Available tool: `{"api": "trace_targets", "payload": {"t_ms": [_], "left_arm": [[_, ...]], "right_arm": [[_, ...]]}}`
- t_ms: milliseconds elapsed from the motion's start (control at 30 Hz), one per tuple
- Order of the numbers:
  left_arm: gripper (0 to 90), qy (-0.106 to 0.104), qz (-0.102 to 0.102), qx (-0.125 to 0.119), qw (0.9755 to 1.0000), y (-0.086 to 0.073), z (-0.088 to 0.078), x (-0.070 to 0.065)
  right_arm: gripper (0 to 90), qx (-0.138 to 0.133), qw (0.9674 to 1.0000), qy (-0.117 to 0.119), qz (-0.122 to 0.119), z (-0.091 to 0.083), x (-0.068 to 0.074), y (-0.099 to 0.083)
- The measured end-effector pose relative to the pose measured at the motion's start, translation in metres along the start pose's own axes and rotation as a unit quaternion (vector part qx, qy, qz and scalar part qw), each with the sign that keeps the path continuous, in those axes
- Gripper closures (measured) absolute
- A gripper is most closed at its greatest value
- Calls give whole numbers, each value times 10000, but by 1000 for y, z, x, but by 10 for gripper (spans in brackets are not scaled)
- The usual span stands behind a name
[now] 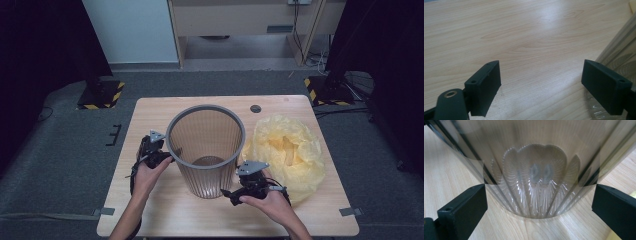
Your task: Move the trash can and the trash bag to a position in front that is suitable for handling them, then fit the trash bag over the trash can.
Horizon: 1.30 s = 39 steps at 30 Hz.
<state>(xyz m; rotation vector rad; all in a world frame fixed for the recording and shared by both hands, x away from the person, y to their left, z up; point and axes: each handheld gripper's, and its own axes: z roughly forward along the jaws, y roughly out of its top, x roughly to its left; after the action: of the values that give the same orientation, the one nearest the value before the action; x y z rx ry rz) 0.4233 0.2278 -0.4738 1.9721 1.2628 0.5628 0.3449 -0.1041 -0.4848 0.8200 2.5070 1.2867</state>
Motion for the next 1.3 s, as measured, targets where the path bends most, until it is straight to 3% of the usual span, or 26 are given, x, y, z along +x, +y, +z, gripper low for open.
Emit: {"api": "trace_targets", "payload": {"t_ms": [367,500,600,733,767,833,1067,1300], "left_arm": [[154,-98,23,-11,9999,-4,-3,-10],[60,-23,22,-42,10000,-7,-9,-10],[44,33,50,-38,10000,-11,-15,-11],[40,137,6,62,9999,-26,-23,-13],[40,187,8,155,9997,-36,-25,-14],[40,208,-6,220,9995,-42,-25,-14],[40,399,-88,596,9974,-84,-17,-12],[16,366,-176,531,9978,-91,-14,-10]], "right_arm": [[2,29,9999,-22,152,-5,-1,-8],[35,59,9998,-92,160,-8,2,-6],[31,99,9994,-216,256,-16,7,-4],[34,121,9988,-381,273,-25,9,-2],[38,69,9983,-438,369,-34,10,0],[40,42,9978,-476,455,-42,9,2],[51,8,9958,-734,539,-67,1,13],[67,-57,9916,-1144,609,-91,-18,25]]}}
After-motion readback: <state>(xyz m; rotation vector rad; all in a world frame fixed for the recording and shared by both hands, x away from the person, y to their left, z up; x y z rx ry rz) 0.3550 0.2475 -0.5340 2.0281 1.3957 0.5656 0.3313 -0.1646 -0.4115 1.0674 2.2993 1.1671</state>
